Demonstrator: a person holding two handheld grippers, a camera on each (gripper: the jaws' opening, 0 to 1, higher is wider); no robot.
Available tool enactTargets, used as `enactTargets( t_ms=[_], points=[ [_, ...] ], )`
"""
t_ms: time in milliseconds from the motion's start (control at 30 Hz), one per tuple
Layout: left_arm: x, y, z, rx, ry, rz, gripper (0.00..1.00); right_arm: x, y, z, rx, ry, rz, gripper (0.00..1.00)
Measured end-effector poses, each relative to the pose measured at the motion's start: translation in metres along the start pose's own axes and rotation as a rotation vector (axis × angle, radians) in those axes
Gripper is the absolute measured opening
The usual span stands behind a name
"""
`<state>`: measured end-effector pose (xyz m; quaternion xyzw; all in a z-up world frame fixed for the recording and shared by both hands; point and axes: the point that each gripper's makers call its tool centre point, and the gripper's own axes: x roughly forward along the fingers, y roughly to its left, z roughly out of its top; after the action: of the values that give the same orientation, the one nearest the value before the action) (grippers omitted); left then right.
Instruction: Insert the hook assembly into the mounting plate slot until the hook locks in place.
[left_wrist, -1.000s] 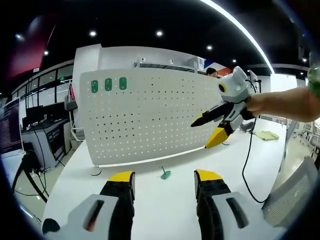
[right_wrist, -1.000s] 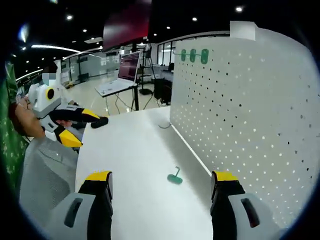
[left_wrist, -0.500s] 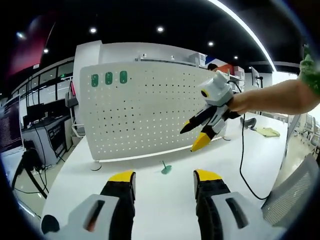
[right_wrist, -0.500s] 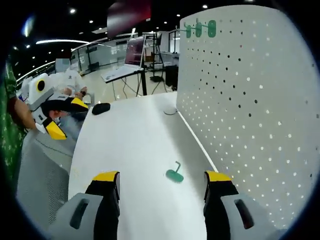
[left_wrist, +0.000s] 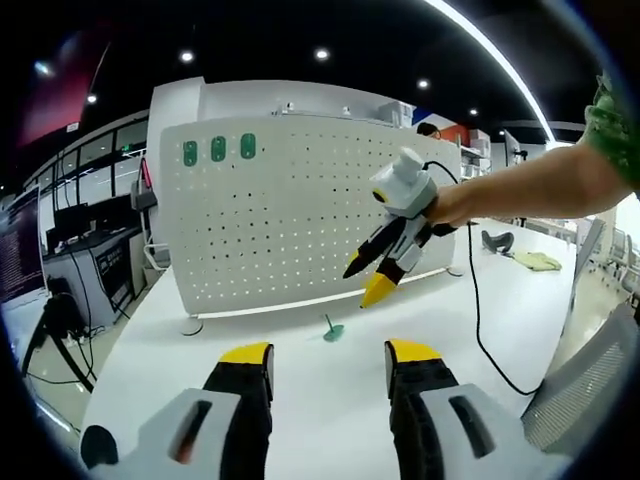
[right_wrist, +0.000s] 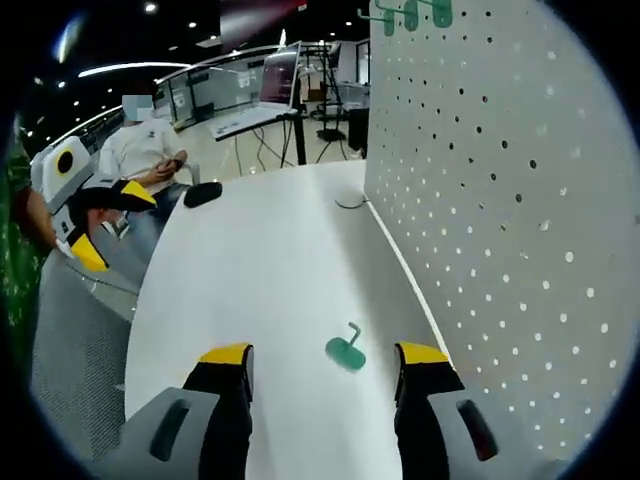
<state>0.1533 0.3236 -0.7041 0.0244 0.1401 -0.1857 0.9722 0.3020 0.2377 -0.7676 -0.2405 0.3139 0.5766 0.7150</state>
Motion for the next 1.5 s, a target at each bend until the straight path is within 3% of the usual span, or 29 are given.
enactTargets(
  t_ms=[633, 1033, 1500],
  points=[
    [0.003, 0.0, -0.004, 0.002, 0.012, -0.011, 0.44, 0.034, -0.016, -0.011, -0.028, 0.08, 0.071, 0.44],
    [0.004, 0.001, -0.005, -0.009, 0.014, -0.012, 0.43, 0.052, -0.017, -0.011, -0.112, 0.165, 0.117, 0.29],
    [0.004, 0.007, -0.007, -0.024, 0.015, -0.003, 0.42, 0.067, -0.02, -0.02, -0.19, 0.258, 0.157, 0.18]
  ],
)
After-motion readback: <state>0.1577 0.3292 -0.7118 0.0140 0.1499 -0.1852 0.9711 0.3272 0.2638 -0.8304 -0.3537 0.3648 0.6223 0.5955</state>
